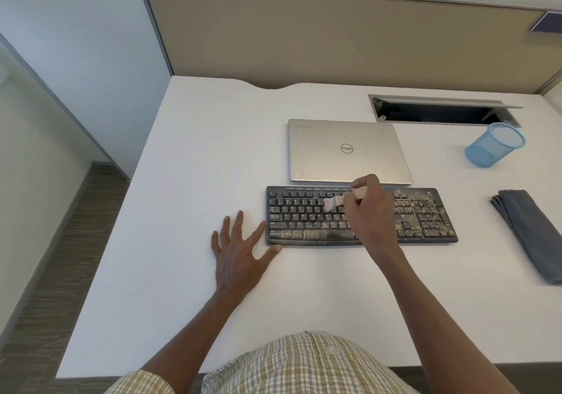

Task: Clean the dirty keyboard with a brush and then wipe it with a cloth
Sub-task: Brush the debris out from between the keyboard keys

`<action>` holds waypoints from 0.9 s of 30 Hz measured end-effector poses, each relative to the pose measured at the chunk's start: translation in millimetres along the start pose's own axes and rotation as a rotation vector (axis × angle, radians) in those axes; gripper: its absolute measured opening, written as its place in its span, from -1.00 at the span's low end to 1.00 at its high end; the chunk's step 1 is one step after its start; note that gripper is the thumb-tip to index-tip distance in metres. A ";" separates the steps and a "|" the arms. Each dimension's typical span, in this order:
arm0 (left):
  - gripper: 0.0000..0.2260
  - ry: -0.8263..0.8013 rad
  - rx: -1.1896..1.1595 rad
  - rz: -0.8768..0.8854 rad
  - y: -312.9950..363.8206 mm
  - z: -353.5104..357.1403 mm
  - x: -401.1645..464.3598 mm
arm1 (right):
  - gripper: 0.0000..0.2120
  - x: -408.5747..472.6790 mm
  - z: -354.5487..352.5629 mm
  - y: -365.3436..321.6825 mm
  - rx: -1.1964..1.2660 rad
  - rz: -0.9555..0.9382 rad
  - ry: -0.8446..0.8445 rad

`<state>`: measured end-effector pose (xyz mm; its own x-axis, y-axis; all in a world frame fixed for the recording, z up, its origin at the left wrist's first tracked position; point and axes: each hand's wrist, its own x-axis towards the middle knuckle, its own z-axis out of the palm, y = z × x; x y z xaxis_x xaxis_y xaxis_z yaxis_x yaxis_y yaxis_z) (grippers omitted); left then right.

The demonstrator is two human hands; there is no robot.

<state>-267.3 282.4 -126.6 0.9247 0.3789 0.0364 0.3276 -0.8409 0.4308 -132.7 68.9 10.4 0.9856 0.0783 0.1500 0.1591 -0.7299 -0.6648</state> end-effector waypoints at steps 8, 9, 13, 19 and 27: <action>-0.34 0.014 0.018 -0.002 1.0 -0.5 -0.2 | -0.93 -1.9 13.4 9.2 -0.111 -0.060 -0.119; -0.35 0.020 0.020 -0.002 1.0 -0.1 -0.4 | -0.93 -1.3 12.1 9.6 -0.122 -0.068 -0.142; -0.35 0.024 0.014 -0.002 0.4 -0.1 -0.5 | -0.95 -0.4 10.8 5.0 -0.082 -0.113 -0.083; -0.34 0.018 0.008 -0.010 2.0 -2.1 -0.8 | -0.96 5.3 11.6 0.4 -0.166 -0.105 -0.219; -0.36 0.032 -0.002 -0.014 3.6 -2.5 -1.1 | -0.98 6.6 11.0 6.4 -0.159 -0.099 -0.218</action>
<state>-267.6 280.0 -122.8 0.9134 0.4026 0.0593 0.3399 -0.8349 0.4329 -124.5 72.2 -1.0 0.9576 0.2860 0.0355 0.2607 -0.8074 -0.5293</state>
